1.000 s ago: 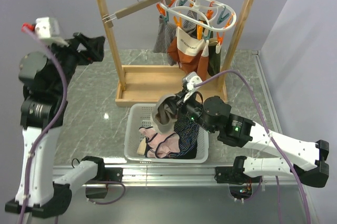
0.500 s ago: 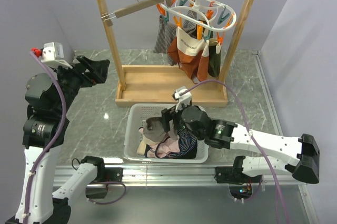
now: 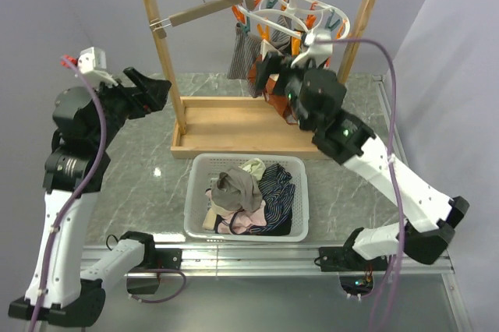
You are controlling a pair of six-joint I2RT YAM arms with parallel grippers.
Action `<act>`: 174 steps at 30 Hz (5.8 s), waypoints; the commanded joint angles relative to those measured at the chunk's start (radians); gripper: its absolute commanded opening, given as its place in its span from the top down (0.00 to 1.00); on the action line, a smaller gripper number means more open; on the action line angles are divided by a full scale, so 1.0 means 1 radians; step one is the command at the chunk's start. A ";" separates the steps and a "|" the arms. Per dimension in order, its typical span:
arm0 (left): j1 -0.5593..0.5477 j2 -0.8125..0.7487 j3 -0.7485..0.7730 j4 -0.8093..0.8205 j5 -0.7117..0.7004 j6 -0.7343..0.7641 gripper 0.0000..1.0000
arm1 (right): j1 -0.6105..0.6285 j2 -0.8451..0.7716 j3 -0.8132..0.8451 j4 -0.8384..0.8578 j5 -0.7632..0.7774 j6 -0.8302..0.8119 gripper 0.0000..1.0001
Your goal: Remove the underwear clipped to the hanger
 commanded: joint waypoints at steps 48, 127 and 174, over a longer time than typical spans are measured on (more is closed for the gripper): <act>-0.265 0.689 0.473 0.485 -0.109 -0.214 0.09 | -0.429 0.091 0.214 0.024 -0.520 -0.144 0.07; 0.017 1.162 0.912 0.629 0.081 -0.594 0.97 | -0.437 -0.144 -0.013 -0.064 -0.477 -0.117 0.05; 0.017 0.148 -0.066 0.425 0.058 -0.323 0.10 | -0.437 0.525 0.715 0.076 -0.712 -0.092 0.11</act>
